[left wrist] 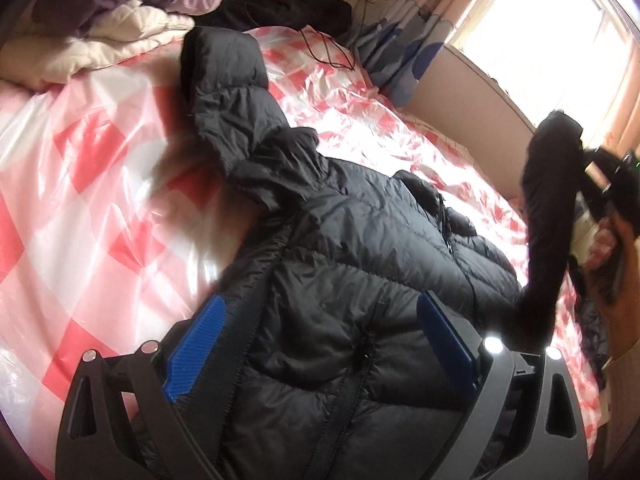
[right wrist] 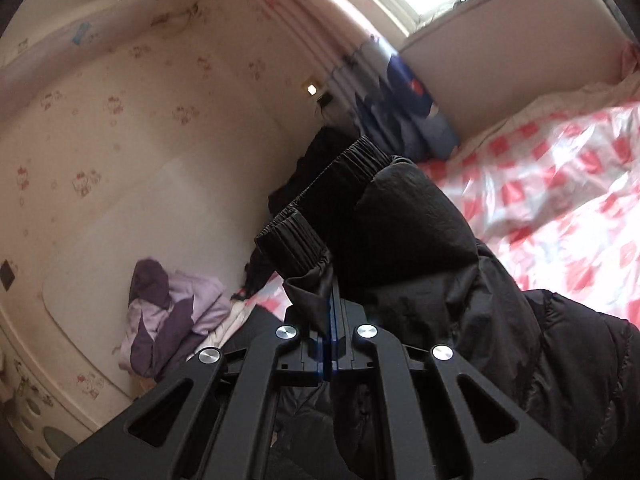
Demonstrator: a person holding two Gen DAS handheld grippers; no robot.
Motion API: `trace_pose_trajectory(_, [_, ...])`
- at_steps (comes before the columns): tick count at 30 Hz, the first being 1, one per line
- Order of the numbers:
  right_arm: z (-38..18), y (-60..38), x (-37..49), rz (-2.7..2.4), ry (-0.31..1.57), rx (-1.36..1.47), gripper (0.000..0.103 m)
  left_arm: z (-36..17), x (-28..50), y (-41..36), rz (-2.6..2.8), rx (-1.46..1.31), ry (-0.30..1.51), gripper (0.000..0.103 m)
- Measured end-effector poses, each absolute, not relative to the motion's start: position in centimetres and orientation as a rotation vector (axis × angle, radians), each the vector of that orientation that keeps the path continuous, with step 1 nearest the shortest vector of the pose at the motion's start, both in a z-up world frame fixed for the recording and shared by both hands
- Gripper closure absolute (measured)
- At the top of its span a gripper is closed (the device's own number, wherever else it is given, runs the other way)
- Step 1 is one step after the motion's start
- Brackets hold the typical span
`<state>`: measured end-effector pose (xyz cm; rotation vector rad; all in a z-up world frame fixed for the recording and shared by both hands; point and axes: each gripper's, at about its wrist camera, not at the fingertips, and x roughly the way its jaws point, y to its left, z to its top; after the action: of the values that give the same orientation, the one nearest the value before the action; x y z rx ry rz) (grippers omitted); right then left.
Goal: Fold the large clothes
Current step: 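Lift the sleeve across the jacket and open the right tool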
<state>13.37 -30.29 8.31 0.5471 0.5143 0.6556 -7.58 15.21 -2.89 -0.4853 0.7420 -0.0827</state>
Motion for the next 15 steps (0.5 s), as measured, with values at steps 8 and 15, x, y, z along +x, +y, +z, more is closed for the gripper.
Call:
trace_pose_trajectory(8, [4.0,-26.7,14.7,0.653,0.594,0.537,0.1,-3.4,-7.3,16.0,-0.067,-0.549,0.754,0.008])
trace_pose_trajectory(15, [-2.8,-20.2,15.0,0.738,0.742,0.47,0.1,-3.3,-7.2,15.2,-0.076,-0.501,0.761,0.008])
